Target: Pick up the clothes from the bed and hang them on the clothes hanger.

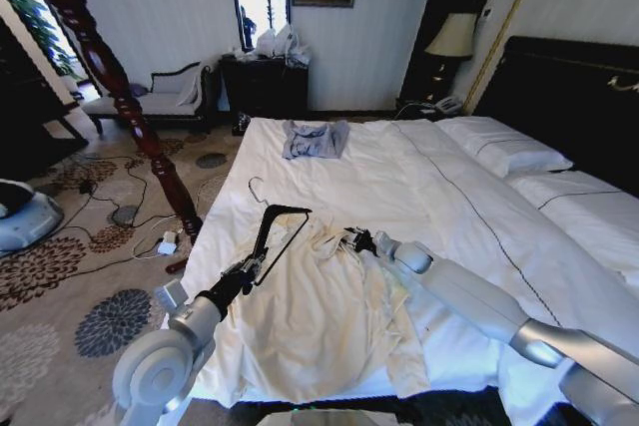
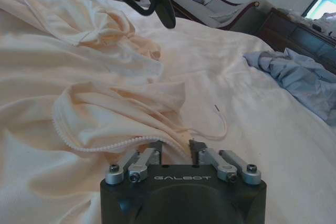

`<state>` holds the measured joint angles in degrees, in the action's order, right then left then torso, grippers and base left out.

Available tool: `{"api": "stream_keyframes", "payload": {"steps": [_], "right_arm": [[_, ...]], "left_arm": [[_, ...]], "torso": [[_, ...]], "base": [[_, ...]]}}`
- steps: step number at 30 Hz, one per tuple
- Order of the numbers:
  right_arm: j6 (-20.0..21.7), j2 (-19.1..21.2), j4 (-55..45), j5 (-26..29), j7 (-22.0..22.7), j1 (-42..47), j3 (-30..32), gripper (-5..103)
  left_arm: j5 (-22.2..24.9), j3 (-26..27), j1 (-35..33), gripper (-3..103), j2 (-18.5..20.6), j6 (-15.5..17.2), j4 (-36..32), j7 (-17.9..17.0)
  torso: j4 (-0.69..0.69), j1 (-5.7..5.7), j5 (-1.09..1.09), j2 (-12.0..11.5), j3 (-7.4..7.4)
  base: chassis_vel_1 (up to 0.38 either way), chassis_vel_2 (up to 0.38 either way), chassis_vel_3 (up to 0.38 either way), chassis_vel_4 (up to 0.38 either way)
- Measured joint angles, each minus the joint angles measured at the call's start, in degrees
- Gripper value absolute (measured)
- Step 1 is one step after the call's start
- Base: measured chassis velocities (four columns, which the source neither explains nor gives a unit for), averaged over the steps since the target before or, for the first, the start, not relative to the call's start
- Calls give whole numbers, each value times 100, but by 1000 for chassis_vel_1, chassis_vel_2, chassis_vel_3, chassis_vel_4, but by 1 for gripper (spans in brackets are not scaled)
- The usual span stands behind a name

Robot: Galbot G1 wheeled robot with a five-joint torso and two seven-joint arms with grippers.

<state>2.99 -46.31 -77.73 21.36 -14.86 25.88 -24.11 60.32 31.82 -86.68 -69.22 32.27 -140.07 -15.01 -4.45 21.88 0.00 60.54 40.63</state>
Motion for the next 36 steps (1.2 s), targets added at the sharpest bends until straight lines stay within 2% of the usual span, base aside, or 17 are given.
{"api": "stream_keyframes", "payload": {"steps": [3, 4, 6, 8, 9, 12, 14, 16, 17, 20, 22, 25, 31, 36], "right_arm": [[-63, -12, 13, 152, -7, -2, 42, 13], [-63, -12, 13, 152, -7, -2, 42, 13], [-45, -11, 0, 351, 68, -2, 77, 4], [42, -2, -42, 605, 245, -2, 111, 2], [42, -2, -42, 605, 245, -2, 111, 2], [224, 25, -169, 1217, 672, -2, 201, 0], [279, 33, -216, 1412, 803, -2, 223, 0], [535, 61, -434, 2361, 1380, -1, 338, 0], [535, 61, -434, 2361, 1380, -1, 338, 0], [914, 73, -696, 3409, 2126, -1, 556, 0], [982, 81, -726, 3524, 2255, -2, 589, 0], [1353, 113, -860, 3999, 2920, 16, 752, 0], [1399, 128, -1006, 4204, 3115, 117, 1038, 0], [1096, 212, -1468, 4516, 3114, 235, 1337, 0]], "left_arm": [[71, 33, 24, 20, 3, -1, 13, -21], [71, 33, 24, 20, 3, -1, 13, -21], [149, 67, 33, 20, 5, -1, 12, -32], [187, 85, 42, 20, 12, -2, 9, -35], [187, 85, 42, 20, 12, -2, 9, -35], [245, 105, 46, 20, 29, -6, -15, -37], [276, 113, 39, 20, 43, -7, -33, -37], [427, 157, -27, 20, 118, -7, -125, -23], [427, 157, -27, 20, 118, -7, -125, -23], [779, 218, -224, 20, 296, 20, -306, 39], [835, 217, -260, 20, 320, 39, -314, 38], [1047, 62, -421, 20, 388, 142, -324, 16], [961, -231, -396, 20, 369, 173, -291, 4], [1276, -382, -200, 20, 172, 220, 26, 24]], "torso": [[0, 0, 0, 0, 0], [0, 0, 0, 0, 0], [0, 0, 0, 0, 0], [0, 0, 0, 0, 0], [0, 0, 0, 0, 0], [0, 0, 0, 0, 0], [0, 0, 0, 0, 0], [-1, 0, 0, 0, 0], [-1, 0, 0, 0, 0], [1, 0, 0, 0, -1], [1, 0, 0, 0, -1], [0, 0, 0, 0, -1], [0, 0, 1, 0, -1], [-1, 0, -1, 0, -1]], "base": [[0, 0, 0, 0], [0, 0, 0, 0], [0, 0, 0, 0], [0, 0, 0, 0], [0, 0, 0, 0], [0, 0, 0, 0], [0, 0, 0, 0], [0, 0, 0, 0], [0, 0, 0, 0], [0, 0, 0, 0], [0, 0, 0, 0], [0, 0, 0, 0], [0, 0, 0, 0], [0, 0, 0, 0]]}}
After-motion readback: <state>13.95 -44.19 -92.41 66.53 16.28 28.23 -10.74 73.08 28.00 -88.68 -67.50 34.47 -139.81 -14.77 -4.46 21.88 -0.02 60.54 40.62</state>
